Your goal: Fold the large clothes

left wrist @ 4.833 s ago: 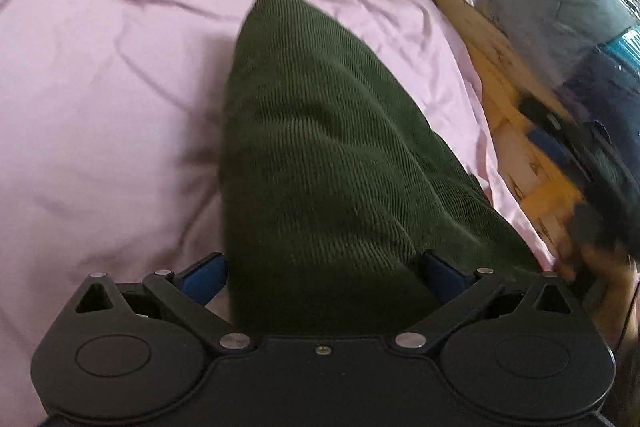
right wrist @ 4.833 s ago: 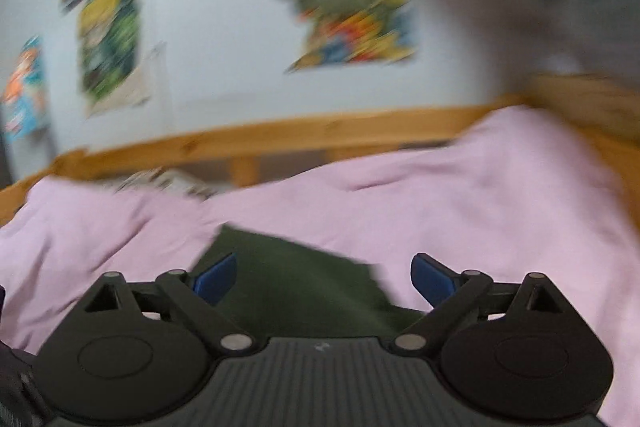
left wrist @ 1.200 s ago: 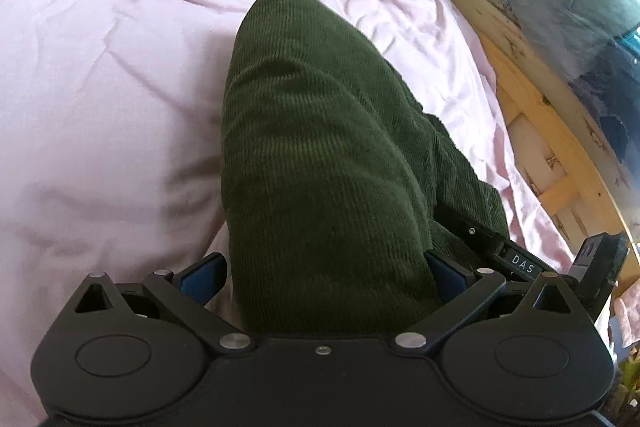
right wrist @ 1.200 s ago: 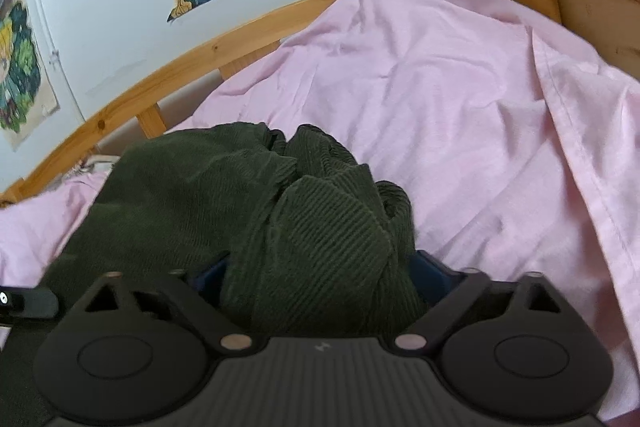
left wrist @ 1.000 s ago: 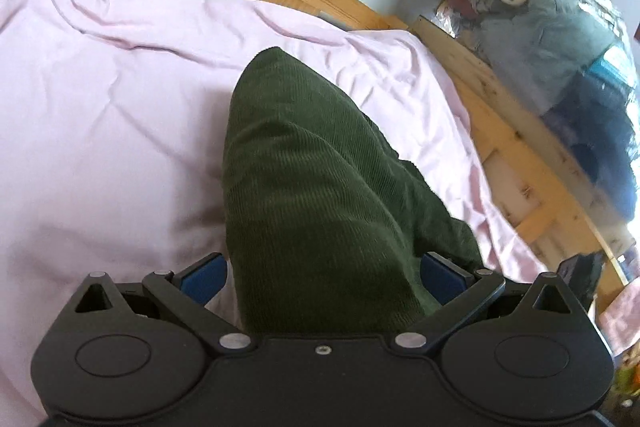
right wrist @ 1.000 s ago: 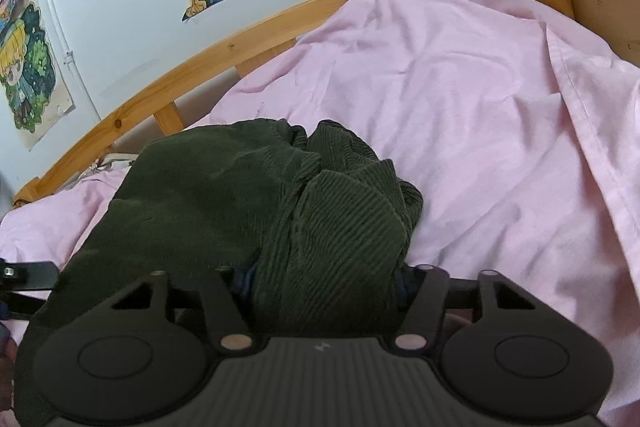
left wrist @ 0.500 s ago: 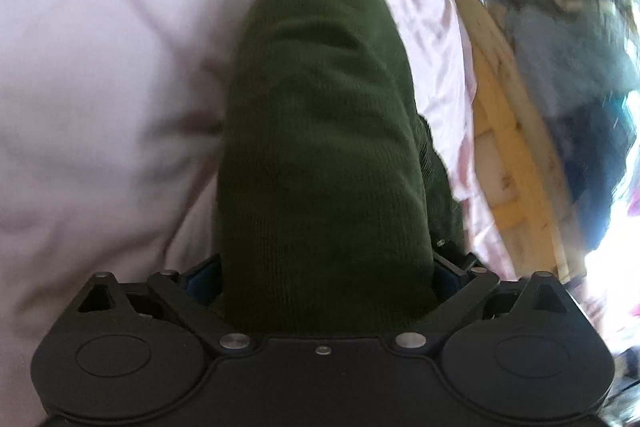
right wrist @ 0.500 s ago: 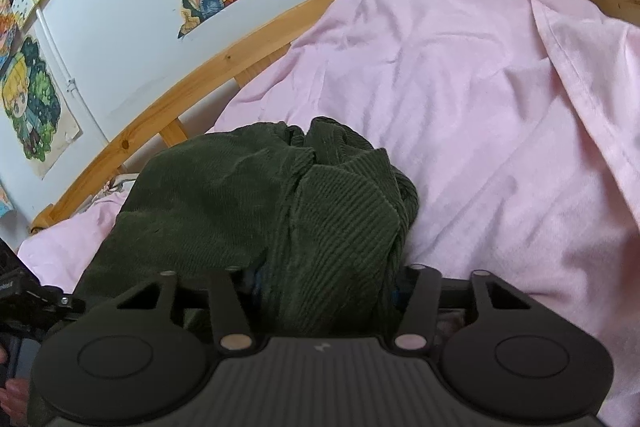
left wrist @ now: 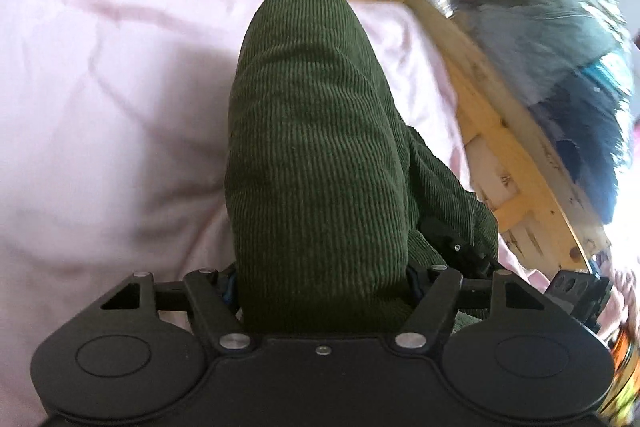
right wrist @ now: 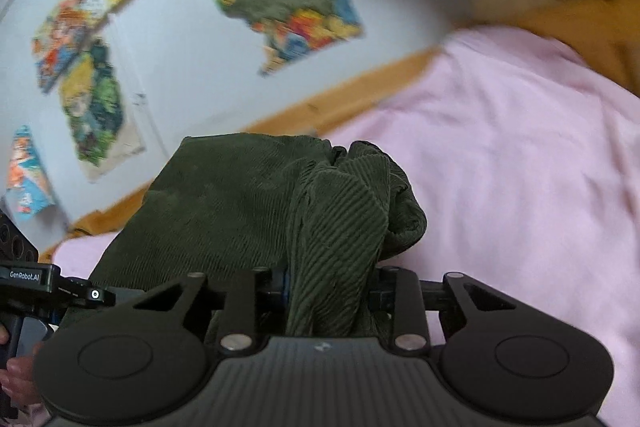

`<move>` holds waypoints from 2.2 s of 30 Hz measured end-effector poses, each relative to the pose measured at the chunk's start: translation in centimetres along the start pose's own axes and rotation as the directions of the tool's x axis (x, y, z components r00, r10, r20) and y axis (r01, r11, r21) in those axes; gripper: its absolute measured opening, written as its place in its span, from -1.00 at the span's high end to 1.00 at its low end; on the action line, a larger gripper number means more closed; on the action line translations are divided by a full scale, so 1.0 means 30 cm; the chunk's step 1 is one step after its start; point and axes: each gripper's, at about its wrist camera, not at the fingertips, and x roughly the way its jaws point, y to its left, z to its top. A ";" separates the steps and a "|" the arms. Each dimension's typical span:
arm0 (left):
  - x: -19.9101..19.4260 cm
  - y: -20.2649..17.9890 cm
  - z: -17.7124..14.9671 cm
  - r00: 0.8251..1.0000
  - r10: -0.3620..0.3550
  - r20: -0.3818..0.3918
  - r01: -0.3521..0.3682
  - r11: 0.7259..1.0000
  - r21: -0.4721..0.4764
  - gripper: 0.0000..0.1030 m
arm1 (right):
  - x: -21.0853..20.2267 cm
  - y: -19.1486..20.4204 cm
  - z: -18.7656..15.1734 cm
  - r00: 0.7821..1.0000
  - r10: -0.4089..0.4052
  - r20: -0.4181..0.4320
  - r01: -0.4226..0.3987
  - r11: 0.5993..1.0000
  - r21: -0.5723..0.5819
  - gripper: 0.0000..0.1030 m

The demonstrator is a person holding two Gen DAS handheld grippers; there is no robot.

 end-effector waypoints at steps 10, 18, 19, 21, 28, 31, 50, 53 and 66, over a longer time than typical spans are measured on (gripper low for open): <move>-0.165 0.234 0.228 0.972 0.157 0.177 -0.158 0.987 -0.007 -0.42 | 0.581 0.140 0.117 0.986 0.067 -0.154 -0.081 0.993 -0.081 0.33; -0.075 0.479 0.228 0.963 0.211 0.170 -0.166 0.956 -0.241 -0.67 | 0.655 0.119 0.069 0.984 0.002 -0.180 -0.032 0.986 -0.164 -0.21; -0.076 0.474 0.222 0.961 0.219 0.172 -0.177 0.956 -0.232 -0.74 | 0.647 0.123 0.072 0.984 -0.009 -0.176 -0.024 0.983 -0.181 -0.29; -0.080 0.444 0.219 0.950 0.254 0.181 -0.219 0.957 -0.191 -0.79 | 0.619 0.126 0.076 0.985 -0.026 -0.170 -0.007 0.982 -0.190 -0.35; -0.109 0.310 0.204 0.888 0.410 0.206 -0.382 0.910 -0.164 -0.99 | 0.436 0.177 0.087 0.993 -0.056 -0.108 0.027 0.968 -0.248 -0.75; -0.154 0.234 0.153 0.847 0.470 0.249 -0.448 0.883 -0.142 -0.99 | 0.345 0.208 0.093 0.996 -0.057 -0.065 0.039 0.966 -0.256 -0.84; -0.404 -0.234 -0.019 0.708 0.564 0.425 -0.620 0.784 -0.006 -0.99 | -0.171 0.406 0.159 0.973 -0.026 0.228 0.081 0.968 -0.236 -0.99; -0.453 -0.274 -0.051 0.689 0.575 0.441 -0.645 0.764 0.011 -0.99 | -0.226 0.428 0.156 0.974 -0.029 0.224 0.082 0.969 -0.232 -0.99; -0.653 -0.326 -0.221 0.652 0.595 0.469 -0.651 0.757 -0.055 -0.99 | -0.409 0.552 0.085 0.978 0.002 0.211 0.059 0.957 -0.285 -0.99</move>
